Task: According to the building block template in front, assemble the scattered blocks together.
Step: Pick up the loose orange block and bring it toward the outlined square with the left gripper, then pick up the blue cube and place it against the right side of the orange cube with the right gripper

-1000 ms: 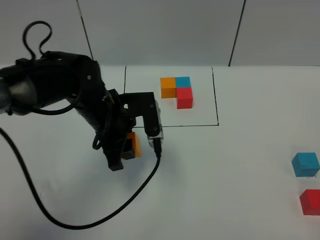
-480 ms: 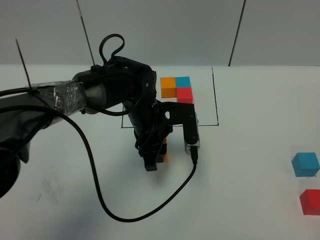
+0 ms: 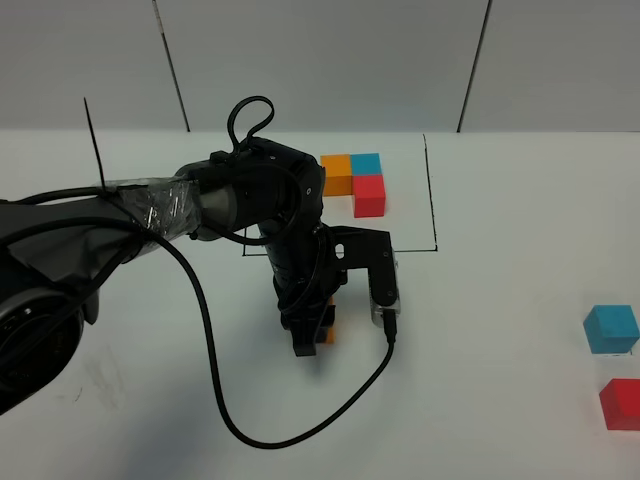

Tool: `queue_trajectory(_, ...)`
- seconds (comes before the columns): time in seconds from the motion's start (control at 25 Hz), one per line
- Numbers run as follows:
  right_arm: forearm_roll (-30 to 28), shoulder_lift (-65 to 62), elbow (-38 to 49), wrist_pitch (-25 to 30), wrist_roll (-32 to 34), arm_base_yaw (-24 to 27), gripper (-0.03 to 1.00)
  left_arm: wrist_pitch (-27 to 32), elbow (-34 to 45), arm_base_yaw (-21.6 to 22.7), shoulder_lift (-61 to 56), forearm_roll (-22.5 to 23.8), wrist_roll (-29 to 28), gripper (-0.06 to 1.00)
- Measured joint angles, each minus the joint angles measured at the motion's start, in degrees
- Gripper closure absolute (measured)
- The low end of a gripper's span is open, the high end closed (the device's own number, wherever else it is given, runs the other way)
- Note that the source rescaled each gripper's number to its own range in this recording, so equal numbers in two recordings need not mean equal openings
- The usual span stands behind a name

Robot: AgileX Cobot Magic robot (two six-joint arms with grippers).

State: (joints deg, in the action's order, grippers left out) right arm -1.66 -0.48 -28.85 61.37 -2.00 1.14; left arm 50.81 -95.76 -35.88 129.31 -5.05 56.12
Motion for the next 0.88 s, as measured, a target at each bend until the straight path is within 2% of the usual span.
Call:
queue_trajectory(0.24,0.0,0.0,0.0,0.0,0.0,0.0,0.97,-0.23,0.0,0.0,0.0,0.01,0.0,0.94)
queue_trajectory(0.28,0.0,0.0,0.0,0.0,0.0,0.0,0.97,-0.23,0.0,0.0,0.0,0.06,0.0,0.91)
queue_trajectory(0.32,0.0,0.0,0.0,0.0,0.0,0.0,0.97,-0.23,0.0,0.0,0.0,0.06,0.0,0.85)
queue_trajectory(0.36,0.0,0.0,0.0,0.0,0.0,0.0,0.97,-0.18,0.0,0.0,0.0,0.06,0.0,0.73)
queue_trajectory(0.52,0.0,0.0,0.0,0.0,0.0,0.0,0.97,0.0,0.0,0.0,-0.7,0.36,-2.57,0.12)
queue_trajectory(0.56,0.0,0.0,0.0,0.0,0.0,0.0,0.97,0.06,0.0,0.0,-1.41,0.66,-3.65,0.03)
queue_trajectory(0.68,0.0,0.0,0.0,0.0,0.0,0.0,0.97,1.45,0.0,0.0,-5.14,2.8,-7.33,-0.06)
queue_trajectory(0.8,0.0,0.0,0.0,0.0,0.0,0.0,0.97,4.92,0.0,0.0,-11.05,6.6,-11.54,-0.05)
queue_trajectory(0.88,0.0,0.0,0.0,0.0,0.0,0.0,0.97,8.08,0.0,0.0,-15.96,10.96,-15.39,-0.05)
